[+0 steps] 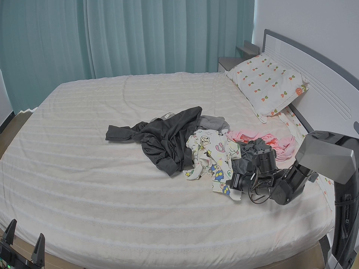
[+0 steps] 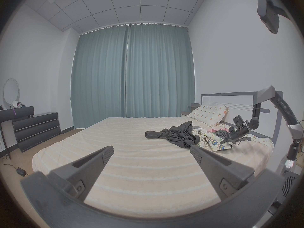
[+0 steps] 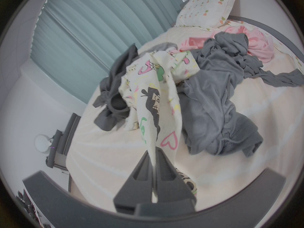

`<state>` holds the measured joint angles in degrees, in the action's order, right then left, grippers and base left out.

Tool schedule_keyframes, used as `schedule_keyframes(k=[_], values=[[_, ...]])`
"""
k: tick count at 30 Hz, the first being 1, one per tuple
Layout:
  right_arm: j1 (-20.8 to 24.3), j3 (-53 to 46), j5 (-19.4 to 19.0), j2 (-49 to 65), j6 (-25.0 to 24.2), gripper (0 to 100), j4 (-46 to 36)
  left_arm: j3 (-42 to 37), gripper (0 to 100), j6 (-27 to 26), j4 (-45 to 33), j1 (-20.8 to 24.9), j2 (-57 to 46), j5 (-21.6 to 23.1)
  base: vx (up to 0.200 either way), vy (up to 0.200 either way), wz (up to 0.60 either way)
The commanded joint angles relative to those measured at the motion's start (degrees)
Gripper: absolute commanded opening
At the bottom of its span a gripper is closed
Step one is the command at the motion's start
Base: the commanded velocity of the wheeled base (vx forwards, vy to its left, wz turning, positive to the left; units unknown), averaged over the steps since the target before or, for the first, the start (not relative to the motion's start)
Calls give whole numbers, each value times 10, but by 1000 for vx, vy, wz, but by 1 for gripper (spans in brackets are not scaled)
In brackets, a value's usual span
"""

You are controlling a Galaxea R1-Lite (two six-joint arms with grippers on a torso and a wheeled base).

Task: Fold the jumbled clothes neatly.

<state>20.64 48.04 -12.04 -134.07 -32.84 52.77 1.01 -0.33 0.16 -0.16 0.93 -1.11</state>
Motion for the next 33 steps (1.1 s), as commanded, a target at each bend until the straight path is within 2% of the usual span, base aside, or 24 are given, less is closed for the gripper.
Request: schedule_keyframes(k=[1, 6, 13, 14, 16, 18, 20, 21, 22, 24, 25, 26, 27, 30, 33], values=[[2, -137, -54, 88, -3, 0, 120, -10, 100, 0, 0, 0, -6, 1, 0, 0, 0], [10, -226, -92, 135, -5, 0, 220, -10, 100, -1, 2, 1, 0, 4, 0, 0, 0], [25, -318, -95, 217, -6, 0, 330, -8, 100, -10, 7, 2, -7, 22, 0, 0, 0], [31, -325, -95, 240, -6, 0, 334, 21, 100, 4, 19, 4, 4, 27, 0, 0, 0], [44, -330, -98, 283, -6, 0, 329, 122, 100, 66, 41, 12, 54, 31, 0, 0, 0], [52, -329, -98, 306, -6, 0, 325, 153, 100, 87, 40, 17, 78, 39, 0, 0, 0], [79, -313, -98, 373, -5, 0, 293, 175, 100, 36, 39, 18, 151, 115, 0, 0, 0], [79, -313, -98, 373, -5, 0, 293, 175, 100, 36, 39, 18, 151, 115, 0, 0, 0], [97, -289, -103, 410, -6, 0, 251, 176, 100, 13, 44, 17, 208, 169, 0, 0, 0], [97, -289, -103, 410, -6, 0, 251, 176, 100, 13, 44, 17, 208, 169, 0, 0, 0], [119, -236, -112, 464, -6, 0, 157, 178, 100, 6, 70, 24, 301, 237, 0, 0, 0], [123, -219, -115, 475, -6, 0, 129, 178, 100, 6, 83, 31, 329, 258, 0, 0, 0], [135, -187, -120, 490, -6, 0, 80, 178, 100, 9, 111, 58, 388, 291, 0, 0, 0], [142, -165, -124, 500, -6, 0, 50, 177, 100, 12, 134, 86, 436, 296, 0, 0, 0], [170, -117, -127, 512, -38, 0, 9, 175, 100, 16, 167, 165, 551, 296, 0, 0, 0]])
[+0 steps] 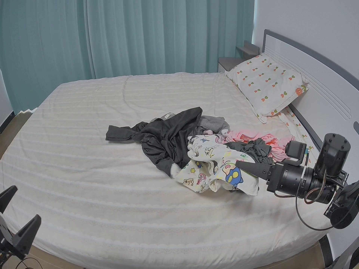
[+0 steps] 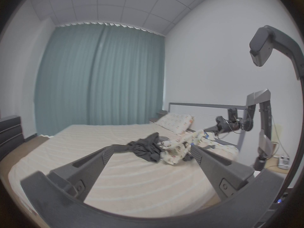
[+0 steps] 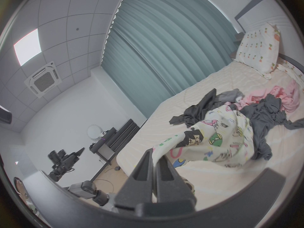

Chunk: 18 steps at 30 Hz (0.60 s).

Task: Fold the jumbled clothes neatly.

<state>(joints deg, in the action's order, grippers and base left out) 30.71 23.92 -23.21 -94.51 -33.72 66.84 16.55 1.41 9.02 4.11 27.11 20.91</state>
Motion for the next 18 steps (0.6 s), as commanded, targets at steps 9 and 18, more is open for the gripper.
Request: schedule_keyframes(k=[9, 18], values=[[102, 161, -16, 110, -67, 0, -148, -4, 100, -4, 183, 245, 508, 77, 0, 0, 0], [131, 139, -16, 137, -100, 0, -155, -21, 100, -12, 380, 273, 741, 73, 0, 0, 0]])
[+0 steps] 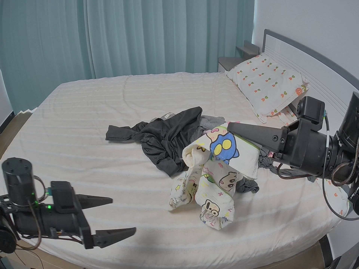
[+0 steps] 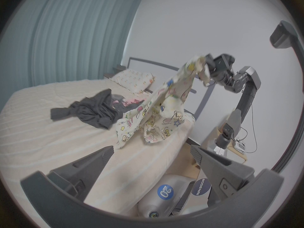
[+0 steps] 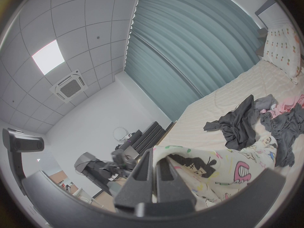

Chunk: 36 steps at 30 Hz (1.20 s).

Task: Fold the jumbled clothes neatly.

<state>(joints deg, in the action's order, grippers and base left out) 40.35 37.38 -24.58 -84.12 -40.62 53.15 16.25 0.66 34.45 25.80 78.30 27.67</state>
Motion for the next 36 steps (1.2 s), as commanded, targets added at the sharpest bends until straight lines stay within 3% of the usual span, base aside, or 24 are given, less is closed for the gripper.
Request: schedule_keyframes(k=[1, 6, 10, 12, 16, 30, 36], values=[[35, 4, -2, 37, -38, 0, -19, -17, 100, -5, 158, 61, 263, -2, 0, 0, 0], [34, 6, -7, 34, -63, 0, -18, -11, 100, 5, 303, 82, 390, -54, 0, 0, 0], [32, 3, -18, 29, -94, 0, -18, -11, 100, 59, 427, 115, 481, -94, 0, 0, 0], [29, 4, -18, 24, -103, 0, -17, -10, 100, 62, 474, 119, 522, -112, 0, 0, 0], [25, 4, -18, 18, -104, 0, -17, -16, 100, 72, 548, 123, 572, -118, 0, 0, 0], [12, 9, -21, 4, -106, 0, -16, 79, 100, 105, 555, 123, 638, -164, 0, 0, 0], [11, 10, -21, 4, -106, 0, -15, 124, 100, 152, 555, 124, 644, -192, 0, 0, 0]])
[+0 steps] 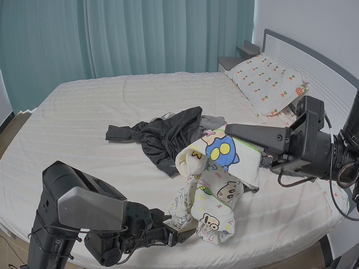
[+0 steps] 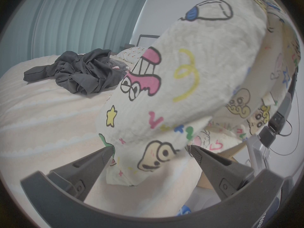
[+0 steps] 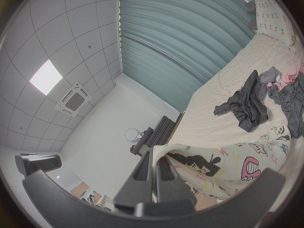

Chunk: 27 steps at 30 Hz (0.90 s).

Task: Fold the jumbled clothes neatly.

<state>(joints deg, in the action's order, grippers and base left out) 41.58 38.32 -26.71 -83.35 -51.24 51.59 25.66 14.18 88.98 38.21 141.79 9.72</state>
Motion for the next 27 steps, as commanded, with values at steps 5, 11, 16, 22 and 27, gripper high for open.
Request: schedule_keyframes(k=[5, 11, 16, 22, 27], values=[[-8, 0, 0, -3, 0, 0, 1, 43, 100, 30, 10, 10, 12, -29, 0, 0, 0], [-12, 0, 0, -2, 0, 0, 1, 49, 0, 31, 10, 20, 23, -41, 0, 0, 0], [-22, -1, 0, -1, 0, 0, 1, 33, 0, 31, 10, 13, 28, -45, 0, 0, 0], [-58, -6, 1, 1, 0, 0, -1, -24, 0, 31, 10, -10, -18, -43, 0, 0, 0], [-123, -21, -4, -7, 3, 0, -2, -60, 0, 34, 10, -55, -98, -40, 0, 0, 0]])
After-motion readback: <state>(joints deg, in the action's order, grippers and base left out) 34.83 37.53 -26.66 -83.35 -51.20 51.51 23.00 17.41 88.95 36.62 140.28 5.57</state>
